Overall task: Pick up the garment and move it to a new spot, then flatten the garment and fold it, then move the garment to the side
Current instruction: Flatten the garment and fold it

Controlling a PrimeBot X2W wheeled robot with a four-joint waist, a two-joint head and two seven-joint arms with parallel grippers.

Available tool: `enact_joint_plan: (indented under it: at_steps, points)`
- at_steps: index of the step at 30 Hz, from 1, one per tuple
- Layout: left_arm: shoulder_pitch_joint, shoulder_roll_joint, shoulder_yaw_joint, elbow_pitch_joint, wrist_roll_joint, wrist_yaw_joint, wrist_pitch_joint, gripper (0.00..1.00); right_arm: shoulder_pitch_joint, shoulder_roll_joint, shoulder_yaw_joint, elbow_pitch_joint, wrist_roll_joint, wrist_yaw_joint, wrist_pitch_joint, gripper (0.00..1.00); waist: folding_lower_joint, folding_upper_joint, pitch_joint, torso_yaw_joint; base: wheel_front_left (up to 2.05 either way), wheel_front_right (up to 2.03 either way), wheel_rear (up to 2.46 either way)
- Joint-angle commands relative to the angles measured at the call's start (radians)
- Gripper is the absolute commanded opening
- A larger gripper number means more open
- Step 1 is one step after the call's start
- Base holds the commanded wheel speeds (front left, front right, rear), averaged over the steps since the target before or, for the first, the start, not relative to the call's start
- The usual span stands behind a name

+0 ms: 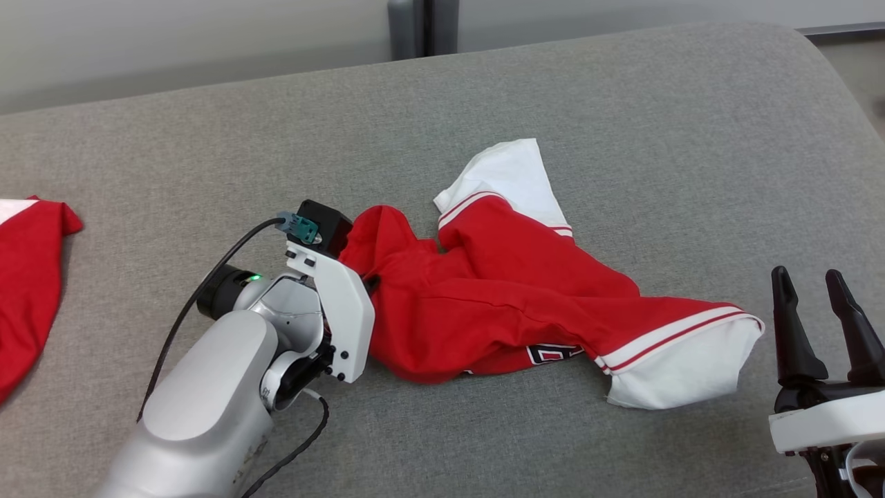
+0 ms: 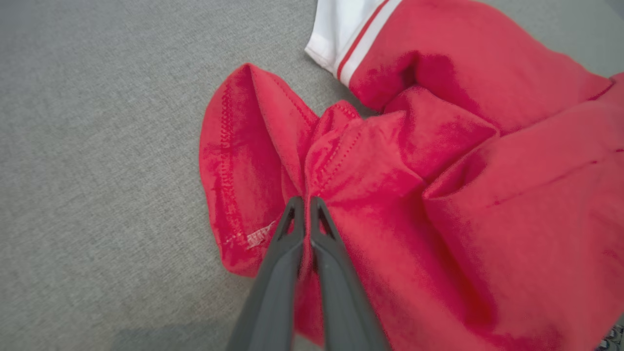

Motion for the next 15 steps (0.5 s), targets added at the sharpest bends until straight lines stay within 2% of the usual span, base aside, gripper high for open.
enact_joint_plan:
  at_steps: [1,6,15]
  points:
    - [-0.011,0.0,-0.003,-0.011,-0.003,-0.003,-0.009,0.0,-0.011,-0.007,-0.001,0.001,-0.001,0.002,-0.005,1.0,0.0,0.0,-0.002,0.008,0.0,0.0,0.0]
    - [0.013,-0.007,0.005,-0.058,0.003,0.022,-0.051,0.0,-0.001,-0.01,-0.009,0.006,-0.003,0.002,-0.004,1.0,0.0,0.0,-0.016,0.029,0.0,0.0,0.0]
    - [0.083,0.002,0.074,-0.186,0.012,0.086,-0.233,0.0,0.025,-0.02,-0.05,-0.009,-0.007,0.002,0.014,1.0,0.0,0.0,-0.054,0.096,0.0,0.0,0.0]
